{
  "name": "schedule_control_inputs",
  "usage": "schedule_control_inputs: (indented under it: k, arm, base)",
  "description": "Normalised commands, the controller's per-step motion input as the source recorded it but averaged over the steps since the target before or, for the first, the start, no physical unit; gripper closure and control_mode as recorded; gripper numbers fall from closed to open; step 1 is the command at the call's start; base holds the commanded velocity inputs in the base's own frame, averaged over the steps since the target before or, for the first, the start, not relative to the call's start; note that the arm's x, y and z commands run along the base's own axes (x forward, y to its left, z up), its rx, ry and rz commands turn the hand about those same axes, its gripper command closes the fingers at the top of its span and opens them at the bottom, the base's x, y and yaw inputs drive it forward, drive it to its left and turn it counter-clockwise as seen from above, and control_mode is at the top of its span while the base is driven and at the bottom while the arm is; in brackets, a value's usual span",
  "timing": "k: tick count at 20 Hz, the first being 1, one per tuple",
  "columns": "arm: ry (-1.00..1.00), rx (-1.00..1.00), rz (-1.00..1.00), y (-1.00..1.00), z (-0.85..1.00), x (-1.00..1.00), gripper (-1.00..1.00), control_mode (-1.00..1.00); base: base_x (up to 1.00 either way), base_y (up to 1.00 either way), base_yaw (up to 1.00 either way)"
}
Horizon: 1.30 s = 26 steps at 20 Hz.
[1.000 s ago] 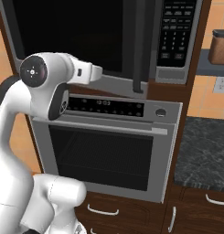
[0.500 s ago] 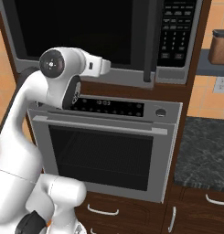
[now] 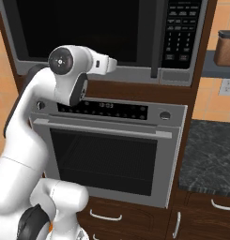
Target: Open the microwave, place the bowl with waffle inside the microwave, then close the microwave door and turn it on.
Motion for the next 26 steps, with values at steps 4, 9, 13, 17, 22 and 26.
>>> schedule_control_inputs:
  k: [4,9,13,17,22,26]
  arm:
    - [0.00,0.00,0.00,-0.02,0.00,0.19,-1.00,-1.00]
    - [0.01,0.00,0.00,-0.01,0.00,0.01,-1.00,-1.00]
    - [0.00,0.00,0.00,-0.25,0.12,-0.63,-1.00,-1.00]
    - [0.00,0.00,0.00,-0.52,0.24,-0.89,-1.00,-1.00]
    - [0.00,0.00,0.00,-0.65,0.21,-0.66,-1.00,-1.00]
    - [0.00,0.00,-0.01,-0.70,0.07,-0.42,-1.00,-1.00]
  base:
    - [0.00,0.00,0.00]
    - [0.00,0.00,0.00]
    - [0.00,0.00,0.00]
    - [0.00,0.00,0.00]
    - [0.00,0.00,0.00]
    - [0.00,0.00,0.00]
